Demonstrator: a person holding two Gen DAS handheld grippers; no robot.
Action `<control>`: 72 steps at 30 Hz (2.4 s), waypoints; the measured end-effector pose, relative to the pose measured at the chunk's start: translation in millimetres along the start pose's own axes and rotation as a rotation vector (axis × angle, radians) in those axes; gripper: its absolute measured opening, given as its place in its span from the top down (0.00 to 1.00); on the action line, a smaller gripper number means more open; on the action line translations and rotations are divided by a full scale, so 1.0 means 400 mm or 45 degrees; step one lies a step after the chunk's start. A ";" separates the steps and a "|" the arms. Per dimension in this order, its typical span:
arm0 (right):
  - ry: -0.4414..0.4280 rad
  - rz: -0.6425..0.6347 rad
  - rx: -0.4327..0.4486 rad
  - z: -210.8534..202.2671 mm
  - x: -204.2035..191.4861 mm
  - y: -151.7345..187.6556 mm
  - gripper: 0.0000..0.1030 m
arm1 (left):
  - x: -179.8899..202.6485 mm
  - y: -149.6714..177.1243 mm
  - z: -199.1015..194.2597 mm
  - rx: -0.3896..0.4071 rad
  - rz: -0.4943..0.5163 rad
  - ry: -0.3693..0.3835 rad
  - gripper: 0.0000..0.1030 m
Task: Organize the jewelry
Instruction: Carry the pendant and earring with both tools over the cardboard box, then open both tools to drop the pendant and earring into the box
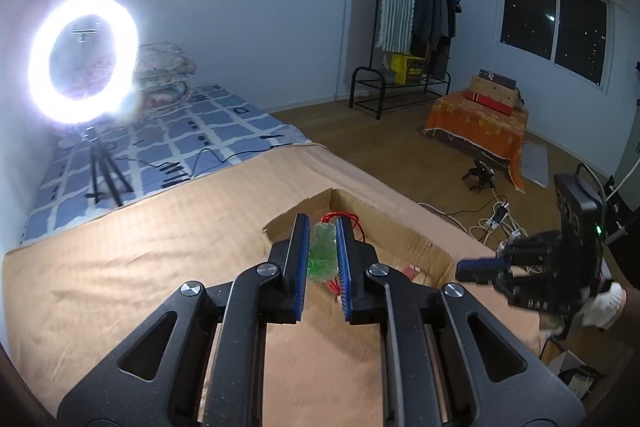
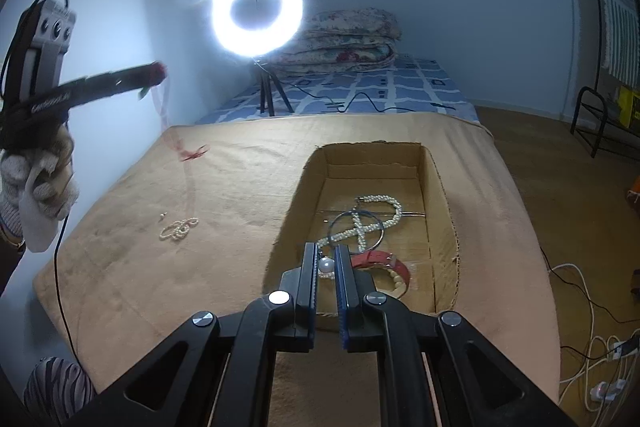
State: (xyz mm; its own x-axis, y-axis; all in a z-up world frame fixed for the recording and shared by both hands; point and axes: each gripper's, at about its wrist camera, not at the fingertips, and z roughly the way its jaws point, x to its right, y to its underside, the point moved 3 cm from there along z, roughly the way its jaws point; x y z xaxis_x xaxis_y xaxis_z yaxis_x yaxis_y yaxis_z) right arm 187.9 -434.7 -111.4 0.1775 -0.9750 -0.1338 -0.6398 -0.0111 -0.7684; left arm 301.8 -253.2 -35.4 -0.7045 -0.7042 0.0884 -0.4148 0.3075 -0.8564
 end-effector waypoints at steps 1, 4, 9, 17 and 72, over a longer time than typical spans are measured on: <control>0.000 0.001 -0.001 0.003 0.002 0.000 0.94 | 0.005 -0.006 0.020 -0.005 -0.002 0.008 0.89; -0.002 0.002 -0.007 0.022 0.006 0.001 0.94 | 0.020 -0.023 0.099 -0.026 -0.003 0.024 0.89; -0.013 -0.003 -0.030 0.056 0.004 0.007 0.94 | 0.047 -0.030 0.198 -0.068 -0.006 0.030 0.89; -0.037 -0.011 -0.072 0.107 -0.003 0.023 0.94 | 0.045 -0.020 0.341 -0.155 -0.086 0.030 0.89; 0.011 -0.078 -0.090 0.152 -0.051 0.029 0.20 | 0.021 0.056 0.514 -0.419 -0.295 -0.011 0.40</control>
State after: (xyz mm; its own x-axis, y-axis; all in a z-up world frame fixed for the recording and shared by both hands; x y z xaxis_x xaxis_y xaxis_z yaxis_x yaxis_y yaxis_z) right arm 222.4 -401.3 -155.5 0.2116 -0.9739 -0.0827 -0.6791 -0.0857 -0.7290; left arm 405.1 -383.9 -158.3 -0.5661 -0.7840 0.2546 -0.7253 0.3271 -0.6057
